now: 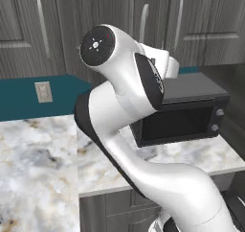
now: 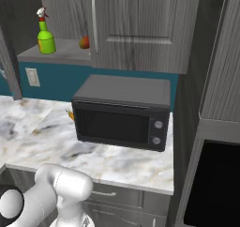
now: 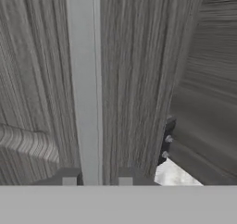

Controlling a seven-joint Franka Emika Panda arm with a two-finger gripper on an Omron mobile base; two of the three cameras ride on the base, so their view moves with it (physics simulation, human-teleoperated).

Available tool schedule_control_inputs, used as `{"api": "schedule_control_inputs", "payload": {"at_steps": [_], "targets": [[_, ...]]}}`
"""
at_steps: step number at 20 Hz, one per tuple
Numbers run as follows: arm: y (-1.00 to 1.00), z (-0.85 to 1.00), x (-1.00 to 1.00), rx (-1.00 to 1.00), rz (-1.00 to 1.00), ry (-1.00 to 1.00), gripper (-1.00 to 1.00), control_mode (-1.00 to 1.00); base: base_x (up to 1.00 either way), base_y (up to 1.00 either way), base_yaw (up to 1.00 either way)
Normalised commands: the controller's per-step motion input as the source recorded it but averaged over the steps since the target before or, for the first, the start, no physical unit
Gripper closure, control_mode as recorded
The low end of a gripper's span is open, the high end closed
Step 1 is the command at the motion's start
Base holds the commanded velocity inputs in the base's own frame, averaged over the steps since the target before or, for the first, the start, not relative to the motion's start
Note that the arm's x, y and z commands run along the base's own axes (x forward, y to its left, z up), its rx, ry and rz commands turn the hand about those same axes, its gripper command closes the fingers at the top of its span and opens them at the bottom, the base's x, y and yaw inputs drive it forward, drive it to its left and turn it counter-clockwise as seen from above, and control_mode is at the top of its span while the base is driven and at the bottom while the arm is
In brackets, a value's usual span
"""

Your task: Pick the spray and dish brush from the cabinet and place them on the counter.

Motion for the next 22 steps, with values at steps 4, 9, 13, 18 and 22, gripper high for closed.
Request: {"api": "schedule_control_inputs", "payload": {"at_steps": [4,9,13,18,22], "targets": [[0.55,-0.2,-0.48,-0.04,-0.14,0.07,-1.0,-1.0,0.0,0.0,0.0],[0.11,-0.16,-0.14,0.0,-0.04,0.03,-1.0,-1.0,0.0,0.0,0.0],[0.0,-0.05,-0.32,0.0,-0.06,0.01,-1.0,-1.0,0.0,0.0,0.0],[-0.15,-0.26,-0.66,0.0,-0.07,0.0,-1.0,-1.0,0.0,0.0,0.0],[-0.44,-0.34,-1.0,0.0,-0.01,-0.02,-1.0,-1.0,0.0,0.0,0.0]]}}
